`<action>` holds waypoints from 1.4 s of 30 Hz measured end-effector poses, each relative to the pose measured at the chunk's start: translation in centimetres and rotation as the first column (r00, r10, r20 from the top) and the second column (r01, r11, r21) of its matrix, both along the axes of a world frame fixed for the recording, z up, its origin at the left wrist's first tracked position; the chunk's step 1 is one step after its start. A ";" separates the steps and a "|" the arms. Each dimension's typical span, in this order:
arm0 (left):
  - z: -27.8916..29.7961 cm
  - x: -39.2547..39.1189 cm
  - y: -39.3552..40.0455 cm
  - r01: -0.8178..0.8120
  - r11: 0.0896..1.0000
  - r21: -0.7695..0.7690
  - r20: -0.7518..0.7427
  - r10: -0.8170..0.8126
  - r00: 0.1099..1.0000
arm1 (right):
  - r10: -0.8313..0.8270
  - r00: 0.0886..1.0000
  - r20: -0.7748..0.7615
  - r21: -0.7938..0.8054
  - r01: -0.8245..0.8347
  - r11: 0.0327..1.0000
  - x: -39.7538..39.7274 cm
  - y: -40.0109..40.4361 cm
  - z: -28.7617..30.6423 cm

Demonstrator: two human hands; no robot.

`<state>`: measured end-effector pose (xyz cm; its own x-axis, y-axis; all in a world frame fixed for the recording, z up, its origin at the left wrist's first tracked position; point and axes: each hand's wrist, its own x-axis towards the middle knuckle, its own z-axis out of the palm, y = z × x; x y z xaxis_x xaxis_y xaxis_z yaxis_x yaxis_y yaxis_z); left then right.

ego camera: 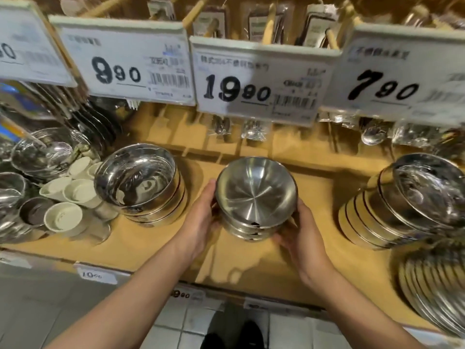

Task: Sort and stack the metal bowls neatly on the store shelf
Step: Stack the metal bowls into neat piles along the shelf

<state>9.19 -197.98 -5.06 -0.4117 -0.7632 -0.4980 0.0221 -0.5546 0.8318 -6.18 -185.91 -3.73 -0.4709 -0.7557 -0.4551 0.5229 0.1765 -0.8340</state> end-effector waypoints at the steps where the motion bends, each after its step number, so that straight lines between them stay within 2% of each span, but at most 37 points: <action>1: 0.0 0.0 -0.1 -0.007 1.000 0.010 0.008 0.007 1.000 | 0.002 1.000 -0.008 -0.004 -0.002 1.000 0.2 -0.1 0.0; 12: 0.9 0.9 -0.6 -0.133 0.989 0.058 -0.002 0.133 0.991 | -0.016 0.999 -0.028 0.032 0.017 0.999 1.8 -1.2 -0.2; 16: 1.2 2.4 1.3 -0.183 0.983 0.030 0.026 0.183 0.983 | -0.066 0.996 -0.058 0.092 0.071 0.993 1.7 2.0 0.2; 18: 1.9 3.2 3.5 -0.191 0.974 0.119 0.051 0.186 0.981 | -0.123 0.992 -0.040 0.135 0.127 0.983 1.3 4.9 0.5; 20: 2.7 3.5 6.4 -0.151 0.968 0.198 0.077 0.138 0.987 | -0.204 0.978 -0.035 0.175 0.207 0.963 0.7 8.1 0.8; 23: 3.9 2.4 10.6 0.005 0.996 0.092 0.179 -0.021 0.984 | -0.266 0.960 -0.088 0.206 0.279 0.938 -0.9 11.6 1.8; 29: 5.6 -5.2 13.5 0.220 0.975 0.036 0.117 -0.222 0.968 | -0.249 0.930 -0.270 0.193 0.306 0.932 -5.0 14.0 2.6; 34: 5.8 -12.8 13.3 0.259 0.966 -0.030 0.068 -0.256 0.964 | -0.231 0.928 -0.293 0.193 0.294 0.936 -7.3 13.9 0.1; 40: 3.2 -19.4 13.4 0.258 0.959 -0.118 -0.004 -0.260 0.966 | -0.182 0.833 -0.522 0.115 0.281 0.953 -8.9 12.7 -2.6; 42: 2.5 -20.5 13.4 0.262 0.953 -0.154 -0.039 -0.271 0.962 | -0.223 0.804 -0.551 0.056 0.302 0.952 -9.2 12.3 -2.7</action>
<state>-11.36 -184.59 -2.61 -0.6351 -0.6846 -0.3577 -0.0581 -0.4194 0.9059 -15.33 -173.58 -6.44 -0.8398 -0.5184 -0.1612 0.0462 0.2276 -0.9727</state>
